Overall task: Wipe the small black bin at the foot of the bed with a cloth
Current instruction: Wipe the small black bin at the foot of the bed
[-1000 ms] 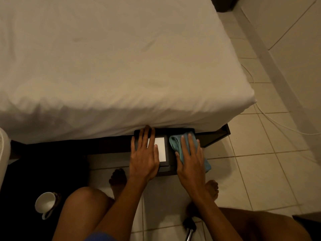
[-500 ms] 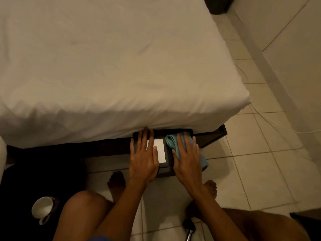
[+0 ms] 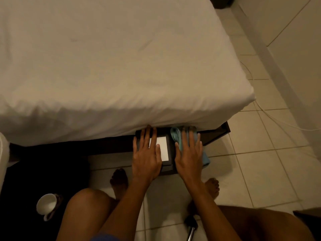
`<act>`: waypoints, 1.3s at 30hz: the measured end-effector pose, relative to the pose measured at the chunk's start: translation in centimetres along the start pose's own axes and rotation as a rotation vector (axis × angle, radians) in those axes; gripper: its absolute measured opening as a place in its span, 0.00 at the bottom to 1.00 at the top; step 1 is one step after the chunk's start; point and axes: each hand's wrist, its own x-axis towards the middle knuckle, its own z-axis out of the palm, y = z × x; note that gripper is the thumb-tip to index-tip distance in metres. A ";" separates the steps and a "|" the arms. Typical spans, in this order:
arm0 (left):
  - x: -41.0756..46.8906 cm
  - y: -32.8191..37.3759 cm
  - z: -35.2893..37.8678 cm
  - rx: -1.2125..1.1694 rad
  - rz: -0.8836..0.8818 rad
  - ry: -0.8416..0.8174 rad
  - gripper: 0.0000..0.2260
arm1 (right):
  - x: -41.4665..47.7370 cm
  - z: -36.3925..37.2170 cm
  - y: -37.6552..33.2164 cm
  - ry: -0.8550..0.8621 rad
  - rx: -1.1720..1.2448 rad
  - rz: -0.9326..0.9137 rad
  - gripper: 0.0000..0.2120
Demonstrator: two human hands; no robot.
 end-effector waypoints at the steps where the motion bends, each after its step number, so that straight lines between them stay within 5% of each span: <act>1: 0.0 -0.1 0.0 -0.002 0.002 0.003 0.26 | -1.4 -0.1 0.2 -0.013 -0.008 -0.048 0.28; 4: 0.1 0.1 0.0 0.002 0.016 -0.003 0.26 | -2.1 -0.7 1.8 -0.039 0.002 -0.109 0.28; 8: 0.0 0.4 0.3 0.003 0.000 -0.005 0.26 | 1.4 -0.4 0.7 0.039 0.011 0.085 0.27; 13: 0.0 0.4 0.1 0.001 0.012 -0.002 0.26 | -1.9 -0.3 1.2 -0.023 0.014 -0.132 0.28; 17: 0.1 0.5 0.4 0.023 0.016 0.007 0.26 | 1.6 0.0 -0.6 0.078 0.088 0.178 0.24; 22: 0.1 0.0 0.3 0.012 0.026 -0.003 0.26 | 0.6 -0.1 0.7 -0.015 0.007 -0.232 0.25; 27: 0.1 0.2 0.3 0.007 0.022 -0.003 0.26 | 2.4 -0.1 0.0 0.041 0.077 0.060 0.21; 31: 0.1 0.2 0.3 0.004 0.016 0.012 0.26 | 1.4 0.0 0.3 0.001 0.065 -0.280 0.24; 35: 0.1 0.3 0.3 -0.004 0.015 0.007 0.26 | 2.8 -0.2 0.3 0.037 0.098 -0.056 0.21; 39: 0.0 0.1 0.2 -0.005 0.017 0.007 0.26 | 0.9 0.1 0.0 -0.014 0.096 -0.268 0.24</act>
